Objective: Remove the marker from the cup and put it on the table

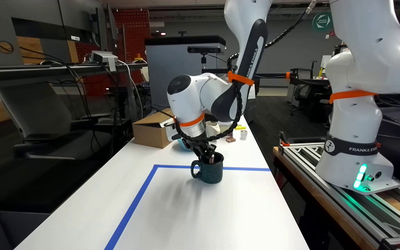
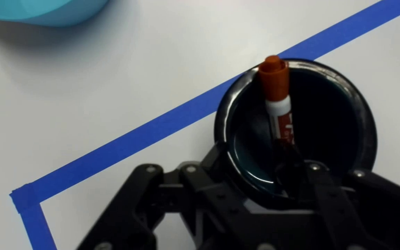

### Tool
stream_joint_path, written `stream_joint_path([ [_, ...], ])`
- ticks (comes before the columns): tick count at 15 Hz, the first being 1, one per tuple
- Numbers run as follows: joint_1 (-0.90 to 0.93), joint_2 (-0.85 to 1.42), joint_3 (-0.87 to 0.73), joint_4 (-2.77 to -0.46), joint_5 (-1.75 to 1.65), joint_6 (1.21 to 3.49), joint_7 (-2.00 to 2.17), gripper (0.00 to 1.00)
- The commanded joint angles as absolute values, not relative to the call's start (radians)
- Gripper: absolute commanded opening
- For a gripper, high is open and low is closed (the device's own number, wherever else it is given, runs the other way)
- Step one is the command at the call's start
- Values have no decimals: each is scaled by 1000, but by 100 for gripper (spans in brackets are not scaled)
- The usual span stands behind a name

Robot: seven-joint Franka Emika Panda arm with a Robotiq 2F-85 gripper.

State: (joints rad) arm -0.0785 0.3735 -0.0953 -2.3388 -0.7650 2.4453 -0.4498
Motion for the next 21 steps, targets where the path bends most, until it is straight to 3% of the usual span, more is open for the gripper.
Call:
stream_joint_path([
  [1,-82,401,-94,-2315,-788,2442,-423,45],
  [15,-59,306,-96,-2372,-837,2439,-331,46],
  [21,-55,264,-84,-2424,-824,2415,-314,39],
])
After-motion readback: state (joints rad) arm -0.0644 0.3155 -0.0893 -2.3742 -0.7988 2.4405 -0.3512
